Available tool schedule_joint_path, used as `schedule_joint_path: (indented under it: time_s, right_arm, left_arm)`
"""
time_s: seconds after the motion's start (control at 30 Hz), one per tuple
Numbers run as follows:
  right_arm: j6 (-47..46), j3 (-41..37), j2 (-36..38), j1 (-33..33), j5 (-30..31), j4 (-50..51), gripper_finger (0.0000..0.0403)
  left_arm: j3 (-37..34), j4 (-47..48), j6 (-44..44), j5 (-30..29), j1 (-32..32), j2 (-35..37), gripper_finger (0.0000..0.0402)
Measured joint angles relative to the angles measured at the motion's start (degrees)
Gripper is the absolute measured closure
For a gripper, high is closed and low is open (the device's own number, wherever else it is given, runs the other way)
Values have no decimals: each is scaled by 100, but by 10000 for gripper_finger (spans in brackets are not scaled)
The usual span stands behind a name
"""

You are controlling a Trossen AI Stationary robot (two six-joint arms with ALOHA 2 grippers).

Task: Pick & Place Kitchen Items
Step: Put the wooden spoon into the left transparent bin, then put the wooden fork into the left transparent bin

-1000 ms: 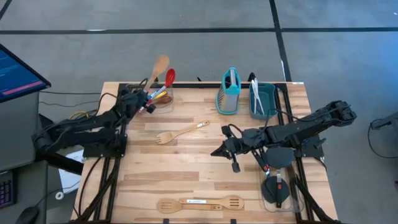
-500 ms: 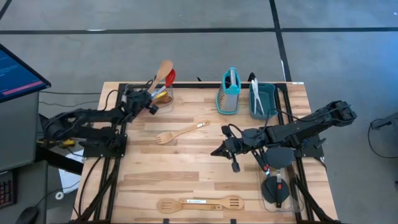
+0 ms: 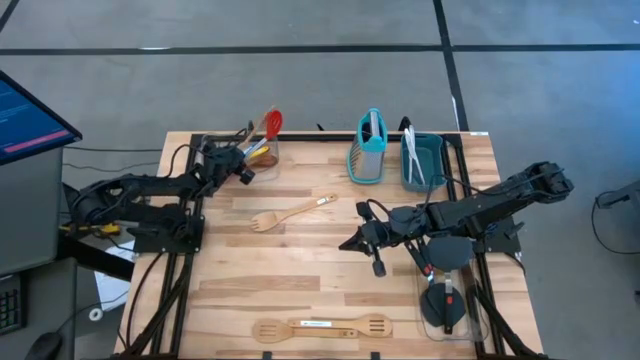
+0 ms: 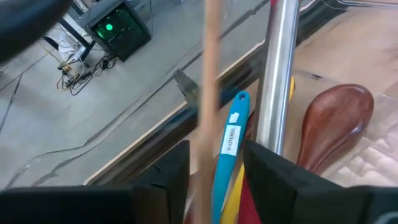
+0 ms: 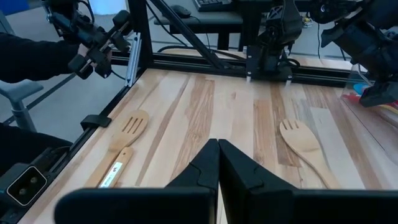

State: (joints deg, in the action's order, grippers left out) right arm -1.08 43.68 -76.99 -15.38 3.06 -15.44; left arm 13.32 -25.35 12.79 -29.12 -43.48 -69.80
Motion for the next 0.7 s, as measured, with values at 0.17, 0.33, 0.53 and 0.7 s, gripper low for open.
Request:
schedule_joint_path:
  time_s: [0.17,0.33,0.53,0.7]
  right_arm:
    - [0,0,0,0,-1,17,403]
    - [0,0,0,0,-1,17,403]
    - [0,0,0,2,-1,17,403]
    - [7,0,0,2,-1,17,403]
  left_arm:
    - [0,-11,-17,0,0,4,237]
    - [0,-4,-174,0,0,2,233]
    - [-13,-4,-210,6,0,100,242]
    - [-5,-58,-210,7,6,682,251]
